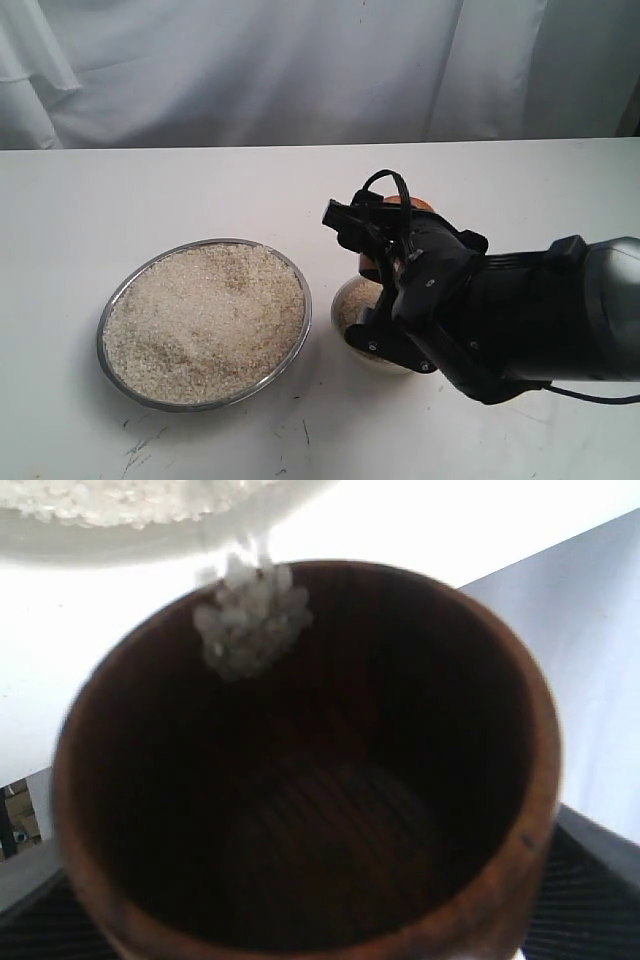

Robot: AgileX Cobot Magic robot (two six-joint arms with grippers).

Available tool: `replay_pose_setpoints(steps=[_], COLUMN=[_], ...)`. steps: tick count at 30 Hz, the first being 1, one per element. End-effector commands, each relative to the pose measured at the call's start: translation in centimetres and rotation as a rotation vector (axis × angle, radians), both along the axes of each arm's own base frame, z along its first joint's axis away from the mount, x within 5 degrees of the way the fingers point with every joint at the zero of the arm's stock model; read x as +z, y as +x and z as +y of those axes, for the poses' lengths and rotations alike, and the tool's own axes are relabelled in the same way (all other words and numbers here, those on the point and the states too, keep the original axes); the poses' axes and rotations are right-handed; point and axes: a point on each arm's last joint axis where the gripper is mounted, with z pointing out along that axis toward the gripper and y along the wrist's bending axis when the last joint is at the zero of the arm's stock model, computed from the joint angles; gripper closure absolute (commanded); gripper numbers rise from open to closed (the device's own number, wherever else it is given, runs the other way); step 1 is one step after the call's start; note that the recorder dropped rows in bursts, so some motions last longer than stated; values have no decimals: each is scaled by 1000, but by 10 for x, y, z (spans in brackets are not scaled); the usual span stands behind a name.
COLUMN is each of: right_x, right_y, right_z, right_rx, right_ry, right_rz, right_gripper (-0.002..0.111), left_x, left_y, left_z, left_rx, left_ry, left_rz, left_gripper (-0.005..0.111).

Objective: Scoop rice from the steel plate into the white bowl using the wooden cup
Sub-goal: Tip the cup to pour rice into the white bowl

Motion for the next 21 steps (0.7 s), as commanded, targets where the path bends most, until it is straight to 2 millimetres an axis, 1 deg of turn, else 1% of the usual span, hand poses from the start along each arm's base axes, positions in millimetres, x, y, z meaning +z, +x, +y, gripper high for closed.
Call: replay_pose_setpoints(steps=[1, 6, 17, 19, 21], right_x=[6, 7, 10, 10, 10], right_y=[1, 1, 3, 3, 3], right_z=[-2, -3, 0, 0, 1], right_rx=[7, 13, 11, 3, -23], right_ry=[-40, -72, -54, -28, 51], right_rz=[-37, -48, -54, -48, -31], right_gripper=[108, 108, 108, 108, 108], left_x=[-1, -1, -1, -1, -1], left_y=[0, 0, 0, 0, 0], left_z=[0, 0, 0, 0, 0], left_rx=[-3, -3, -3, -3, -3], left_ry=[1, 1, 1, 1, 1], left_rz=[-6, -6, -6, -6, -6], left_gripper=[107, 107, 107, 107, 107])
